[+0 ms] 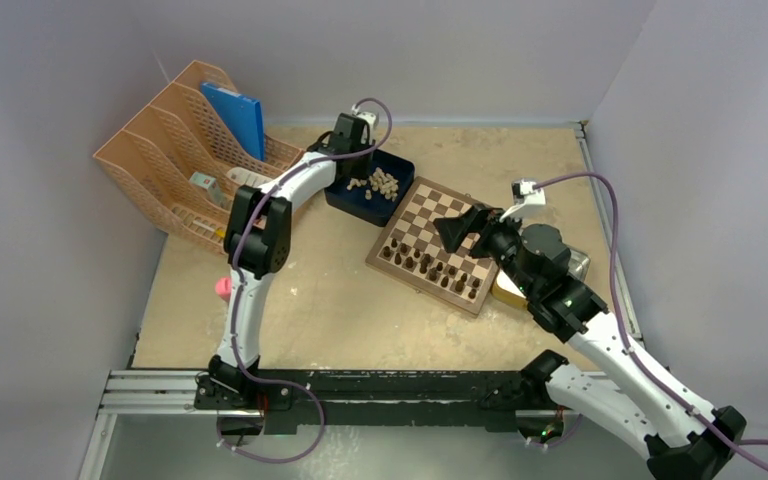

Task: Set up the chess pieces on the board
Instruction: Pick up the chess piece from the storage box.

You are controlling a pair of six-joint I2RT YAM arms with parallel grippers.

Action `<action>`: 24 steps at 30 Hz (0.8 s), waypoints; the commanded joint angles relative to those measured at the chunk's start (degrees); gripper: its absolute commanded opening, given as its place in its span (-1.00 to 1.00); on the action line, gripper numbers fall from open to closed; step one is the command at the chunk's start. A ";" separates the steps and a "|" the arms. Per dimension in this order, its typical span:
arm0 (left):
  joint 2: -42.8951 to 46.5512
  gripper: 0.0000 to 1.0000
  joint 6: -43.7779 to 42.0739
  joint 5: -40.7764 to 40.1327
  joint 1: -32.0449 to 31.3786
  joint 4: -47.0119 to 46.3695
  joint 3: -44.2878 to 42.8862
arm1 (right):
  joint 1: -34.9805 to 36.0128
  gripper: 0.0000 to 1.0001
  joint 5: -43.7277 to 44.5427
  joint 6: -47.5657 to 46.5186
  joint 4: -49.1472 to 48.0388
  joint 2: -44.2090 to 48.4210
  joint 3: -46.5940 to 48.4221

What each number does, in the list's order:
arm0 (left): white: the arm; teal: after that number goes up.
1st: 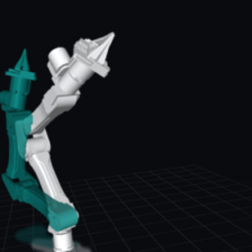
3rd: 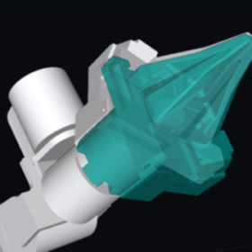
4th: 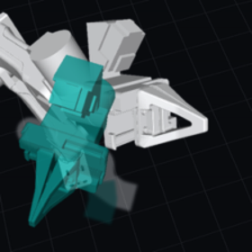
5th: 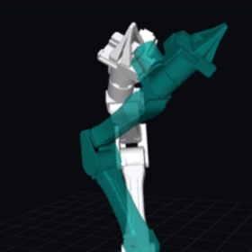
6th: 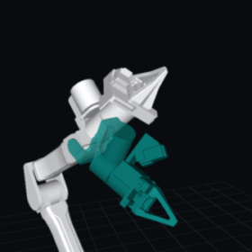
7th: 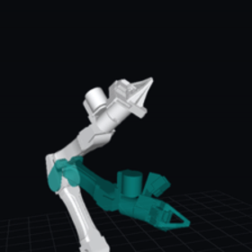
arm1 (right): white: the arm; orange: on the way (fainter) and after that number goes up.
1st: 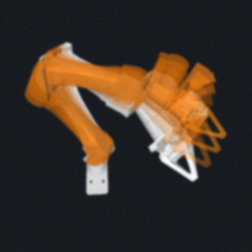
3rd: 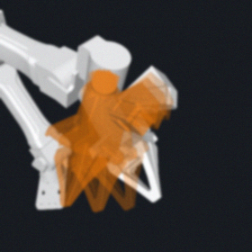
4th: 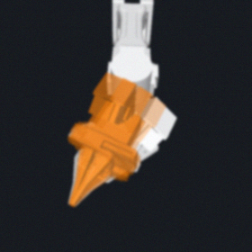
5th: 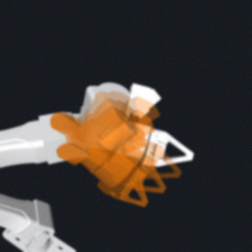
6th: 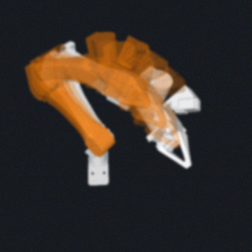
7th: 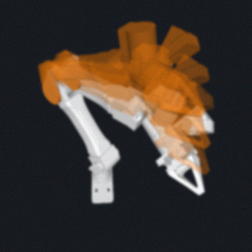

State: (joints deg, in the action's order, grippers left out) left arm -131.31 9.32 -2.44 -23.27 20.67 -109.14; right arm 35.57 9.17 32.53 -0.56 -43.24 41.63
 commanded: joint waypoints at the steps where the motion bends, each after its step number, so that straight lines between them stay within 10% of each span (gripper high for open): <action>1: -0.93 -0.46 -1.19 -1.27 0.37 -2.55 -2.74 | -0.21 0.93 -1.19 -1.36 -3.26 -0.82 1.17; 24: -0.18 -0.79 -2.64 0.36 0.33 -4.65 -1.42 | -0.24 0.93 -1.09 -1.79 -3.22 -1.40 0.61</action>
State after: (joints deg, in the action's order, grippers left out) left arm -133.60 7.79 -2.04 -23.27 19.05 -109.19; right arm 35.55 7.94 31.86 -1.26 -45.71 41.63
